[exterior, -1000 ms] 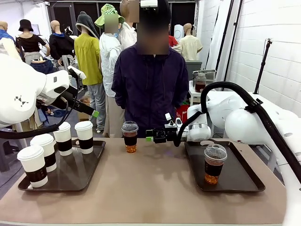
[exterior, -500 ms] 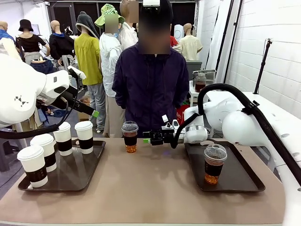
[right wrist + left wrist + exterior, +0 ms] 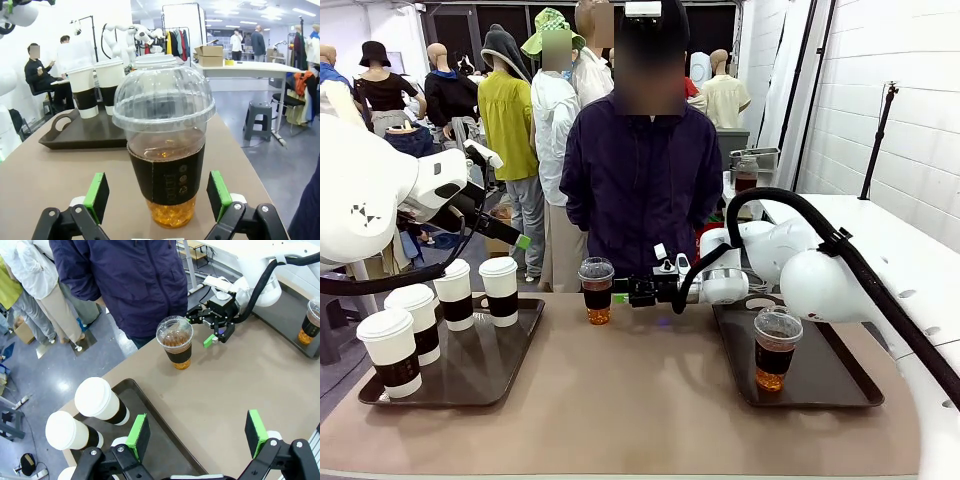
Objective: Distribute the coffee onto the tray.
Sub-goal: Pick up another iced Americano from the middle of the table and place it on the right Handle tray.
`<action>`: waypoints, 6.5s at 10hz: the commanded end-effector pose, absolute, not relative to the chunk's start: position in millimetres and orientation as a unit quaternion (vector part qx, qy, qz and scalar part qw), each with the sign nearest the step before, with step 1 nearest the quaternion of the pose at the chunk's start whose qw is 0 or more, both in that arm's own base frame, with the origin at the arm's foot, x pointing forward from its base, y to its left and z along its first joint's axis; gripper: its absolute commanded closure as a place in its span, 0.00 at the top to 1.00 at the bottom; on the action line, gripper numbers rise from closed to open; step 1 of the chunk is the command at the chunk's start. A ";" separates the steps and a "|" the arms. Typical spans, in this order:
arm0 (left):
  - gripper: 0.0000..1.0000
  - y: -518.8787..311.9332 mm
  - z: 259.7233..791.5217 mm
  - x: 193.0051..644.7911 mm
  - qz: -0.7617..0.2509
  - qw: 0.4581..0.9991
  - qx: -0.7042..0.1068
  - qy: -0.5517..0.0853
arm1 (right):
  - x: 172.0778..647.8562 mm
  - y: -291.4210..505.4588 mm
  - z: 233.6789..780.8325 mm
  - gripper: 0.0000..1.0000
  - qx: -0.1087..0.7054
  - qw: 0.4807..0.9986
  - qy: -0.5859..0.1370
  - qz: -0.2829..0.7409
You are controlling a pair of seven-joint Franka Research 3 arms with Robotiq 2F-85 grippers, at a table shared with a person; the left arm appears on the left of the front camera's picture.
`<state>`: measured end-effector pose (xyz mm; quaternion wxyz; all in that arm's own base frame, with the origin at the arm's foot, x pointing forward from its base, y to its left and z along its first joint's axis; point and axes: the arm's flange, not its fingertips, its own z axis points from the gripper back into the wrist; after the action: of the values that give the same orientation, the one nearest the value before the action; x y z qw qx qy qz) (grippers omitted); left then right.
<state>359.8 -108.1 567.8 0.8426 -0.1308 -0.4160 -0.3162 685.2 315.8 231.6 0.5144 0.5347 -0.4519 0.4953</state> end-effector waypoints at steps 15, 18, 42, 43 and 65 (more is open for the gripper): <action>1.00 -106.6 567.2 360.6 -0.316 0.842 -0.133 -0.416 | 709.2 368.3 218.8 1.00 0.554 0.530 -0.406 0.497; 1.00 -106.6 567.2 360.6 -0.316 0.842 -0.133 -0.416 | 709.0 374.8 217.2 1.00 0.559 0.529 -0.397 0.500; 1.00 -106.6 567.2 360.6 -0.316 0.842 -0.133 -0.416 | 645.4 143.2 377.2 0.60 0.540 0.556 -0.389 0.498; 1.00 -106.6 567.2 360.6 -0.316 0.842 -0.133 -0.416 | 645.4 143.2 377.2 0.60 0.540 0.556 -0.389 0.498; 1.00 -106.6 567.2 360.6 -0.316 0.842 -0.133 -0.416 | 604.7 -15.8 253.4 0.60 0.476 0.583 -0.494 0.435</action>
<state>359.8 -108.1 567.9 0.8426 -0.1307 -0.4161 -0.3161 601.9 -18.1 248.9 0.5891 0.4828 -0.4775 0.4379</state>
